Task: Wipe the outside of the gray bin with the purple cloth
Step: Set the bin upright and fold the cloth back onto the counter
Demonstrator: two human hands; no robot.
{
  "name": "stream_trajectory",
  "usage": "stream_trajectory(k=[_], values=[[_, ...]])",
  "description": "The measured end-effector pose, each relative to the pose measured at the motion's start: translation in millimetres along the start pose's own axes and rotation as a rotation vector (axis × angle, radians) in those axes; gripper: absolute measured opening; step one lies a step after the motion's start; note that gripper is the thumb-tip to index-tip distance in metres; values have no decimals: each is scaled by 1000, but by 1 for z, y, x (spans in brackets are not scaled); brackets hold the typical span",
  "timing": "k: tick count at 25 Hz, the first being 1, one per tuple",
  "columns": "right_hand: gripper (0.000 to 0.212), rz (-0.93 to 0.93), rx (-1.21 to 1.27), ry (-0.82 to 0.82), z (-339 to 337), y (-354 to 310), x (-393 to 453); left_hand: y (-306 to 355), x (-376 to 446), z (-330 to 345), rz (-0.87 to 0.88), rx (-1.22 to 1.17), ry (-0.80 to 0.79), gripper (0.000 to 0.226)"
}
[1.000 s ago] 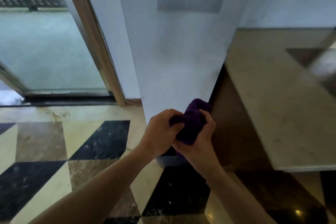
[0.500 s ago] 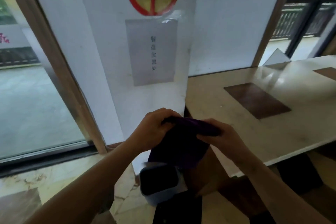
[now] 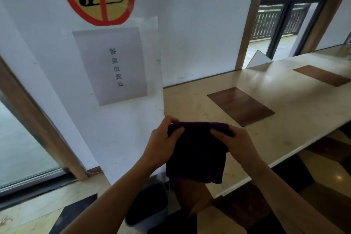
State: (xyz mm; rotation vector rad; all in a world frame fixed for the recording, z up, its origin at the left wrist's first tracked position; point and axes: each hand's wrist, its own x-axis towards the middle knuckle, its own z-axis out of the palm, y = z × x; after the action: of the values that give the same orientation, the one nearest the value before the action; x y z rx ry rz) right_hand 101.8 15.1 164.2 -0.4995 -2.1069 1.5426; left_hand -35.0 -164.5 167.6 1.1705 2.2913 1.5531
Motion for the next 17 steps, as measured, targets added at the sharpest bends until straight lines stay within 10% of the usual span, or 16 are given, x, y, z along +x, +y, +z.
stream_trajectory(k=[17], values=[[13,353,-12,-348,-94,186,107,-80,60,201,-578,9,145,7]])
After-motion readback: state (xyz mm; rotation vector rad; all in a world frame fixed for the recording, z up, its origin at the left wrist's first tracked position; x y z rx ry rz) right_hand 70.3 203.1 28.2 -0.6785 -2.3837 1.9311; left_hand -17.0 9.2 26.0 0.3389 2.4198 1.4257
